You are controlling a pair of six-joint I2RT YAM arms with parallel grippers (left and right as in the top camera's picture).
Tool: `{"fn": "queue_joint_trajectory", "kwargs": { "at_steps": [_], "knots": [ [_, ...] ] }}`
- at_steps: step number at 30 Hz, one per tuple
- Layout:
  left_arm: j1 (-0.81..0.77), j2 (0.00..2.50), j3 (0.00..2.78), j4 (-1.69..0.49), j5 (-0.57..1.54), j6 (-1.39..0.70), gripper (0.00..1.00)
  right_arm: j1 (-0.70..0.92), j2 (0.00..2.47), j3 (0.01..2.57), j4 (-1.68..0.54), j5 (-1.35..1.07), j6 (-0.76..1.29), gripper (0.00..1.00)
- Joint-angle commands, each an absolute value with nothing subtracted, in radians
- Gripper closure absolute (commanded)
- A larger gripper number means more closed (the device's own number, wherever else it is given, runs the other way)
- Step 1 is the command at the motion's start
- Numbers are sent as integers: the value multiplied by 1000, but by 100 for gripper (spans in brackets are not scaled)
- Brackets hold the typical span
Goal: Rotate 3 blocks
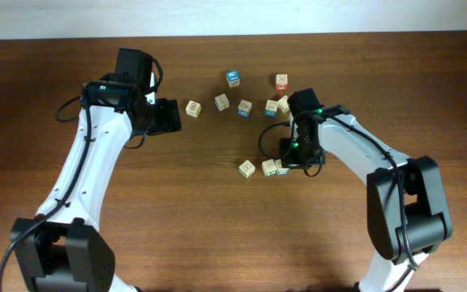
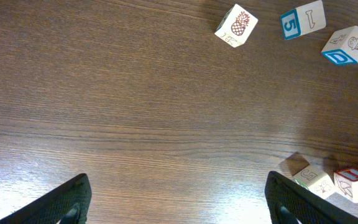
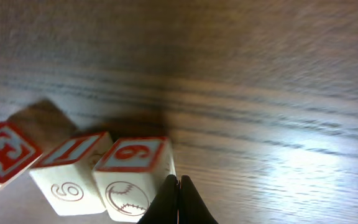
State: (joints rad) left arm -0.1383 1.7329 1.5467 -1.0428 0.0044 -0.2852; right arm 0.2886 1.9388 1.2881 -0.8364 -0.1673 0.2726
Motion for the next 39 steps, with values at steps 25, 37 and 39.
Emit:
{"fn": "queue_joint_trajectory", "kwargs": {
  "at_steps": [25, 37, 39],
  "knots": [
    [125, 1741, 1541, -1024, -120, -355, 5, 682, 2010, 1510, -731, -5, 270, 83],
    [151, 1741, 1541, -1034, -120, -355, 6, 728, 2097, 1541, -734, -47, 263, 91],
    [151, 1741, 1541, -1034, -120, -355, 6, 733, 2093, 1639, -847, -68, 230, 91]
  ]
}}
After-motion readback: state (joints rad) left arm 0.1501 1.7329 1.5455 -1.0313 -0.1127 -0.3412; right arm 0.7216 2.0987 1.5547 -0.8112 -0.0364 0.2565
